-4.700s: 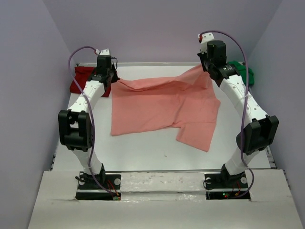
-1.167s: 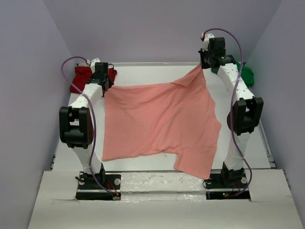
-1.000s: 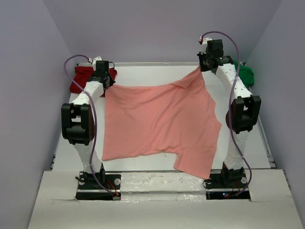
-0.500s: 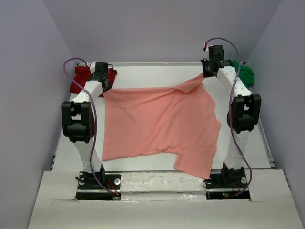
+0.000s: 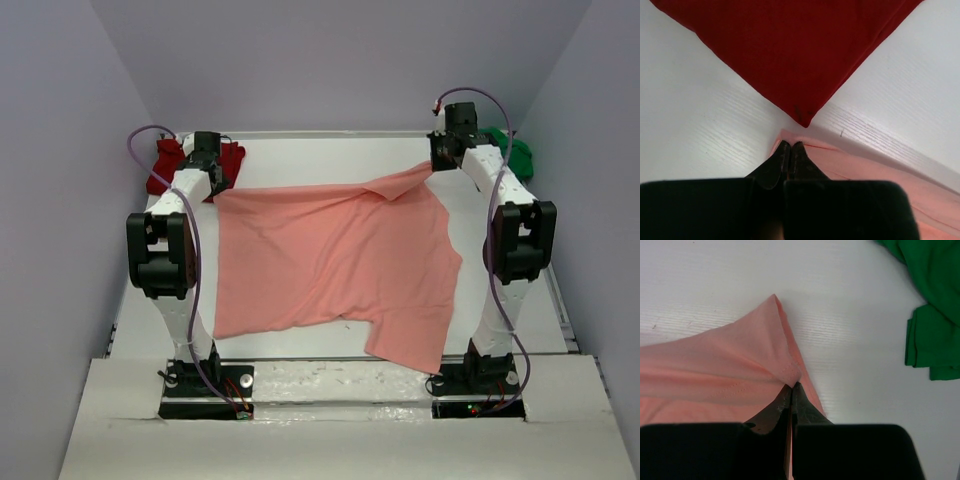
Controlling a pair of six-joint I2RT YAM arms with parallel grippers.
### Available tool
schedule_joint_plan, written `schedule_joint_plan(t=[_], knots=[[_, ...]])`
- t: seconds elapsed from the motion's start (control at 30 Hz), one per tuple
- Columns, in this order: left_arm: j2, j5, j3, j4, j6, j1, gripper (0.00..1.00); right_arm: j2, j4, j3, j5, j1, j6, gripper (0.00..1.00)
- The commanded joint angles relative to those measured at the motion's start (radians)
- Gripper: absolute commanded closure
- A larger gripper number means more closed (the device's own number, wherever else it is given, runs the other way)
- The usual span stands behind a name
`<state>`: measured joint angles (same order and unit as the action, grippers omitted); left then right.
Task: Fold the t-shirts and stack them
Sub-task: Fold the flattened tshirt in 1/3 of the way
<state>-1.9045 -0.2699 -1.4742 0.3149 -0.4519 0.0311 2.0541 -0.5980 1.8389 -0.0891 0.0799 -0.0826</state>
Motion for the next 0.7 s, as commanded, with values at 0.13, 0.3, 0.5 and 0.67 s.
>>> schedule_joint_plan(t=[0.13, 0.3, 0.5, 0.67], knots=[[0.039, 0.026, -0.015, 0.036, -0.005, -0.007, 1.0, -0.149, 0.033, -0.056, 0.008, 0.021, 0.04, 1.0], [0.053, 0.009, -0.006, 0.072, 0.013, -0.008, 1.0, -0.204, 0.026, -0.098, -0.024, 0.058, 0.046, 1.0], [0.073, -0.041, 0.011, 0.099, 0.009, -0.008, 1.0, -0.25, 0.0, -0.157, -0.07, 0.077, 0.069, 1.0], [0.104, -0.02, 0.054, 0.105, -0.013, -0.008, 1.0, -0.281, -0.011, -0.194, -0.104, 0.095, 0.105, 1.0]])
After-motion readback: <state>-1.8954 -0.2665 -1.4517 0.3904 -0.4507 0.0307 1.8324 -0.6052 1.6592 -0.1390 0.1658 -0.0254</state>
